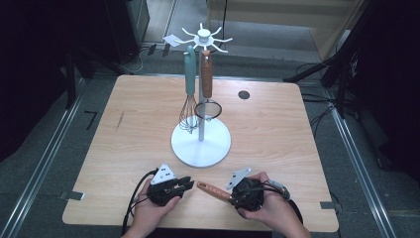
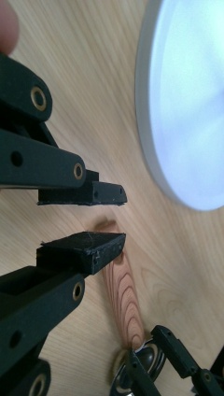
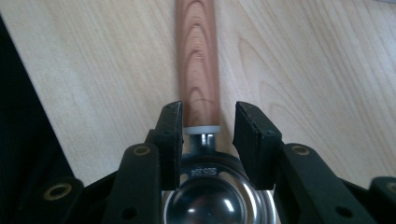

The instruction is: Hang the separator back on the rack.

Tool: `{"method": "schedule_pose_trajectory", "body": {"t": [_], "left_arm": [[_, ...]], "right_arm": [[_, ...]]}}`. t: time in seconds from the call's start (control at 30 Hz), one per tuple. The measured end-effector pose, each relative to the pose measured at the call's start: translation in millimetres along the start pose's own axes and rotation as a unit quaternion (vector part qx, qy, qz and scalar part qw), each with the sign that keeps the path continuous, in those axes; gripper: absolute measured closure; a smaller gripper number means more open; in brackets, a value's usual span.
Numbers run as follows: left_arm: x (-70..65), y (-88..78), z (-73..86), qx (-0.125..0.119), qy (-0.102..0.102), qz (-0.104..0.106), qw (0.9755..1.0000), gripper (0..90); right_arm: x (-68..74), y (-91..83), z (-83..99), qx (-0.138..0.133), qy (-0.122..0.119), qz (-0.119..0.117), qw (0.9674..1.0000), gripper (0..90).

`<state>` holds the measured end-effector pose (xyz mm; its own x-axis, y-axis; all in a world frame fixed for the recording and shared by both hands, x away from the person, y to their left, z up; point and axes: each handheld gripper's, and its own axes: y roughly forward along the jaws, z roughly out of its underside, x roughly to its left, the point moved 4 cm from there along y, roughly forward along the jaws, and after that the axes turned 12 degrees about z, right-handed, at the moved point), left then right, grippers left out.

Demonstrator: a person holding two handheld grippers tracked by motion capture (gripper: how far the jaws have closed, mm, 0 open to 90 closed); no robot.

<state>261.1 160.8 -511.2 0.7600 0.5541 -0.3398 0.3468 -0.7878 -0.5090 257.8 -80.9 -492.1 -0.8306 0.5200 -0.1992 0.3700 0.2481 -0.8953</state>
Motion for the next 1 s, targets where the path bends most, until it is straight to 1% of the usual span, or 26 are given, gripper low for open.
{"method": "schedule_pose_trajectory", "body": {"t": [0.07, 0.1, 0.17, 0.27, 0.33, 0.4, 0.5, 0.53, 0.57, 0.63, 0.7, 0.83, 0.87, 0.97, 1.0], "left_arm": [[3.9, -9.9, 2.0, -0.008, 0.000, -0.011, 0.9999, 74.2], [6.0, -15.2, 3.4, -0.011, -0.001, -0.016, 0.9998, 74.0], [10.8, -25.8, 6.5, -0.017, -0.003, -0.024, 0.9995, 73.7], [18.5, -42.9, 10.0, -0.032, -0.009, -0.042, 0.9986, 72.3], [23.9, -54.0, 12.2, -0.041, -0.010, -0.063, 0.9971, 71.0], [29.5, -64.7, 14.6, -0.049, -0.011, -0.084, 0.9952, 69.5], [38.6, -80.4, 18.1, -0.060, -0.017, -0.107, 0.9923, 67.5], [41.6, -85.1, 19.2, -0.065, -0.024, -0.115, 0.9910, 66.6], [45.0, -89.7, 20.4, -0.069, -0.028, -0.121, 0.9898, 65.7], [51.3, -98.8, 22.6, -0.073, -0.038, -0.135, 0.9875, 64.0], [56.5, -107.1, 24.2, -0.079, -0.046, -0.141, 0.9857, 63.6], [66.3, -121.0, 27.4, -0.088, -0.059, -0.157, 0.9818, 61.1], [68.8, -123.8, 28.3, -0.092, -0.065, -0.160, 0.9806, 60.1], [77.0, -130.9, 30.2, -0.094, -0.071, -0.173, 0.9779, 58.2], [79.6, -132.8, 30.7, -0.094, -0.075, -0.176, 0.9770, 57.4]], "right_arm": [[-1.9, 0.8, -3.4, 0.007, 0.002, -0.006, 1.0000, 64.3], [-2.1, 1.5, -4.6, 0.016, 0.011, -0.010, 0.9998, 64.0], [-2.1, 3.7, -6.3, 0.040, 0.012, -0.019, 0.9990, 65.1], [-0.3, 6.5, -9.1, 0.059, 0.007, -0.030, 0.9977, 68.0], [0.3, 8.7, -11.0, 0.071, 0.000, -0.033, 0.9969, 68.2], [1.6, 10.9, -12.3, 0.084, 0.000, -0.033, 0.9959, 68.4], [4.4, 14.1, -14.1, 0.096, -0.009, -0.027, 0.9950, 68.8], [4.2, 14.9, -15.0, 0.097, -0.017, -0.026, 0.9948, 69.1], [4.8, 14.8, -15.8, 0.102, -0.016, -0.026, 0.9943, 69.3], [6.0, 15.2, -17.8, 0.105, -0.023, -0.026, 0.9939, 69.9], [6.9, 16.0, -19.6, 0.103, -0.037, -0.019, 0.9939, 70.3], [10.2, 16.3, -22.3, 0.112, -0.049, -0.006, 0.9925, 70.6], [11.2, 16.3, -23.0, 0.112, -0.046, -0.005, 0.9926, 70.7], [11.7, 16.0, -22.0, 0.107, -0.041, -0.007, 0.9934, 71.0], [10.2, 15.8, -21.1, 0.104, -0.047, -0.005, 0.9935, 71.1]]}}
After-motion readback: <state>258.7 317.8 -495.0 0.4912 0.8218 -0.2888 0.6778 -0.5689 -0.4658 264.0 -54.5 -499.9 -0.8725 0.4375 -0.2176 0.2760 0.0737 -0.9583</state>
